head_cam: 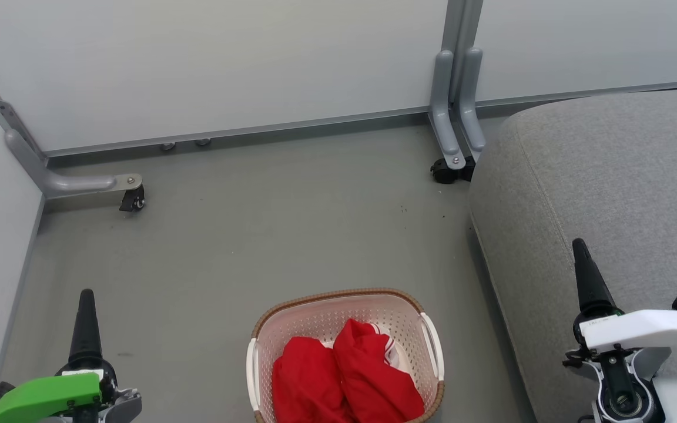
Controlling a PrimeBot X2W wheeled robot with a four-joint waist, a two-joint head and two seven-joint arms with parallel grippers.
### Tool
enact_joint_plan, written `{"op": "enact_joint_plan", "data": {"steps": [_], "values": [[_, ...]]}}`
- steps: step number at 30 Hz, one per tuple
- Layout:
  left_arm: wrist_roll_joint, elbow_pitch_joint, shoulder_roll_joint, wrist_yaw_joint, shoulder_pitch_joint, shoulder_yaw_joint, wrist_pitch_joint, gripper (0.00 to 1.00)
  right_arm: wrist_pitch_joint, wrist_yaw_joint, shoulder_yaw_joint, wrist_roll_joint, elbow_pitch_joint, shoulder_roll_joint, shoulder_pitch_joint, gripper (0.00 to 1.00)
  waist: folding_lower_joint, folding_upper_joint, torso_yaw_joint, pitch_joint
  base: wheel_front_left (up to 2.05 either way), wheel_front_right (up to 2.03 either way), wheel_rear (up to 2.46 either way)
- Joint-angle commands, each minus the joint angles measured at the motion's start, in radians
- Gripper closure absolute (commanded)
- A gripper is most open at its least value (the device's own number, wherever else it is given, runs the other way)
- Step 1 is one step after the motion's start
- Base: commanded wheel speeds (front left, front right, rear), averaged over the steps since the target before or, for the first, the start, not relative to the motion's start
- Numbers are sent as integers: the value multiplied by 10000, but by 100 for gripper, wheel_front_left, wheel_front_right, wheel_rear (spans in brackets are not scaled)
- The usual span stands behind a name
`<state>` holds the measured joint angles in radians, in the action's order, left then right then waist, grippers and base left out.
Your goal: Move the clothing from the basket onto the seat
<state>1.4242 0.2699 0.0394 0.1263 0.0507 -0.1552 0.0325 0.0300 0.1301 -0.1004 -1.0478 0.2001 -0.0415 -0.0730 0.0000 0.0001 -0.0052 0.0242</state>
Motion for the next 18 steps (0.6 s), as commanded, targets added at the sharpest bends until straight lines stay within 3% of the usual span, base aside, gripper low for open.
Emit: {"op": "enact_joint_plan", "data": {"steps": [1, 18], "values": [[-373, -217, 72, 29, 176, -57, 106, 0, 130, 4, 81, 641, -271, -98, -339, 0, 0, -1, -5, 3, 0, 0, 0], [-4714, -1459, 89, -129, 31, 249, 670, 0, 693, 5, 919, 4555, -1278, -486, -522, 0, 0, -1, 17, 62, 0, 0, 0]]}}
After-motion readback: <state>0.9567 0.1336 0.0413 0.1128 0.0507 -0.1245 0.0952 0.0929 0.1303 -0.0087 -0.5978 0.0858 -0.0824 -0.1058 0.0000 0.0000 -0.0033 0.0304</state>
